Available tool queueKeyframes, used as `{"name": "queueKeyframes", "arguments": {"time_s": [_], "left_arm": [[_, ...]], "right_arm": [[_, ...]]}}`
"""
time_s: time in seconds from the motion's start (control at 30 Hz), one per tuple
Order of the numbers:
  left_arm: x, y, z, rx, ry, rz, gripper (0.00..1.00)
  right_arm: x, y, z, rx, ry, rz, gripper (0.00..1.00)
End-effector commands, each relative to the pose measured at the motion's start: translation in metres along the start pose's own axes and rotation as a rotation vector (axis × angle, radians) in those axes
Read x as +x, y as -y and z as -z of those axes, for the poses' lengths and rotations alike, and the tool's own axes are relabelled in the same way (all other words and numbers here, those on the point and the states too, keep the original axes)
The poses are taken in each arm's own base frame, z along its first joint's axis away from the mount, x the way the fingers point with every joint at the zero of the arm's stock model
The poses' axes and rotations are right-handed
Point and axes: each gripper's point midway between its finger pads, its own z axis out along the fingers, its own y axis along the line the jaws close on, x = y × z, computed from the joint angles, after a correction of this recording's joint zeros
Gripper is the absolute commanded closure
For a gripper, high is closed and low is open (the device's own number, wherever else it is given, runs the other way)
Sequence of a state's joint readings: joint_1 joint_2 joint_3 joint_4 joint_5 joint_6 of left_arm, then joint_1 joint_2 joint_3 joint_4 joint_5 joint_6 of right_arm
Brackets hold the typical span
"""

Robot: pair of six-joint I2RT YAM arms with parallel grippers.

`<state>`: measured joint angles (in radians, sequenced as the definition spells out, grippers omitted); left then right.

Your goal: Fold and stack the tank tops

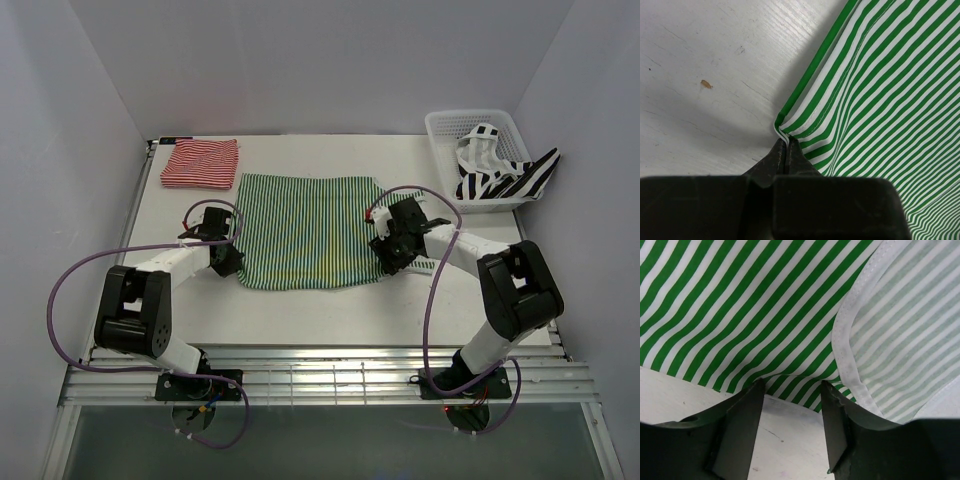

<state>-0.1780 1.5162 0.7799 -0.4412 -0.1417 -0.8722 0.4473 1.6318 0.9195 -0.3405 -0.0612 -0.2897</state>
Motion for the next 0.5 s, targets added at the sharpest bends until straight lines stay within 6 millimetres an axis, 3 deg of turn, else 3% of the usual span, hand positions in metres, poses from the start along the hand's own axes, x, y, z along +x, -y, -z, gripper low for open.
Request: {"name": "queueKeyframes", "arguments": {"time_s": [0.0,0.13,0.17,0.4,0.47], "left_arm": [[-0.002,0.0,-0.002,-0.007,0.0,-0.01,1.0],[-0.004,0.001,-0.002,-0.008,0.008,-0.01,1.0],[-0.004,0.001,-0.002,-0.008,0.008,-0.01,1.0],[-0.007,0.003,0.003,0.004,0.022,-0.008,1.0],[-0.008,0.005,0.005,0.012,0.025,-0.008,1.0]], "right_arm": [[-0.003,-0.007,-0.003,-0.036,0.004,0.01,0.49],[-0.005,-0.005,-0.004,-0.023,-0.004,-0.012,0.78],[-0.008,-0.002,-0.002,-0.008,0.005,-0.016,0.92],[-0.054,0.007,0.037,0.062,0.18,-0.095,0.92],[-0.059,0.002,0.051,0.04,0.191,-0.116,0.92]]}}
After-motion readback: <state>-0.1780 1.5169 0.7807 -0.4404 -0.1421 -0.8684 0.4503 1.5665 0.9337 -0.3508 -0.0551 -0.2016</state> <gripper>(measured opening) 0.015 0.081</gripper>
